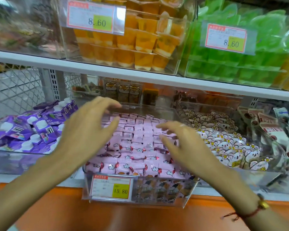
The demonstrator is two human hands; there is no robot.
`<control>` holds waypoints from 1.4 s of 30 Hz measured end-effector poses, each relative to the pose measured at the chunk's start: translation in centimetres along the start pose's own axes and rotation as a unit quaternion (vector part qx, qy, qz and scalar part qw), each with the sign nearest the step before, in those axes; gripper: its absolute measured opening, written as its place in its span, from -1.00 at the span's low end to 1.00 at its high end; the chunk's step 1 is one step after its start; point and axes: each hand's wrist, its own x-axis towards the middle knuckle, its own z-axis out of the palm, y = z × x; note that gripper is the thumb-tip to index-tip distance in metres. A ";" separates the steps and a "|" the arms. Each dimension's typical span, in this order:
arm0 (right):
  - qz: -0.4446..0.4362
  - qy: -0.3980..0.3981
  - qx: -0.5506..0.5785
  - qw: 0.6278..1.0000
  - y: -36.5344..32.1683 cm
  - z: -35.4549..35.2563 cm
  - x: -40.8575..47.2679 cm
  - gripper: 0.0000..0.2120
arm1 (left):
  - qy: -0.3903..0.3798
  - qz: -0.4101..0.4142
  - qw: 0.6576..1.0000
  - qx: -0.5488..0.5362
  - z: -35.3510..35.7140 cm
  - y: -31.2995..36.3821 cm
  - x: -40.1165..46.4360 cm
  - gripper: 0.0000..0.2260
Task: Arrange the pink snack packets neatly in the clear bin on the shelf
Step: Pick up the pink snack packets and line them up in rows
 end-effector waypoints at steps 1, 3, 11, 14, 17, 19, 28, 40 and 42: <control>-0.022 -0.040 0.005 0.999 -0.6 1.0 -0.1 -0.64 | 0.007 -0.033 0.999 -0.001 -0.6 -0.9 -0.1 -0.70; -0.060 -0.124 -0.007 0.990 -1.4 2.4 -0.2 -0.55 | -0.042 -0.114 0.993 -0.011 -1.0 -2.2 -1.0 -0.59; -0.046 -0.245 -0.007 0.968 -1.5 1.9 0.7 -0.64 | -0.093 -0.254 0.944 -0.189 0.2 -2.9 -2.8 -0.84; -0.013 -0.230 -0.008 0.973 -1.5 1.4 1.4 -0.64 | -0.103 -0.244 0.935 -0.238 0.4 -2.2 -3.2 -0.81; -0.013 -0.162 -0.098 0.982 -1.7 1.8 2.8 -0.57 | -0.115 -0.241 0.926 -0.268 0.8 -1.8 -3.6 -0.79; -0.018 -0.114 -0.093 0.989 -2.2 2.8 4.1 -0.64 | -0.119 -0.230 0.930 -0.261 1.0 -2.0 -3.9 -0.76; -0.009 -0.233 0.066 0.970 -4.9 7.1 9.3 -0.79 | -0.098 -0.252 0.891 -0.366 0.4 -1.8 -3.6 -0.79; -0.051 -0.074 0.057 0.994 -5.3 7.8 7.8 -0.86 | -0.090 -0.267 0.909 -0.308 0.7 -1.6 -3.1 -0.73; -0.054 -0.008 0.090 0.994 -5.7 7.6 7.5 -0.87 | -0.084 -0.265 0.911 -0.305 0.8 -1.5 -3.0 -0.74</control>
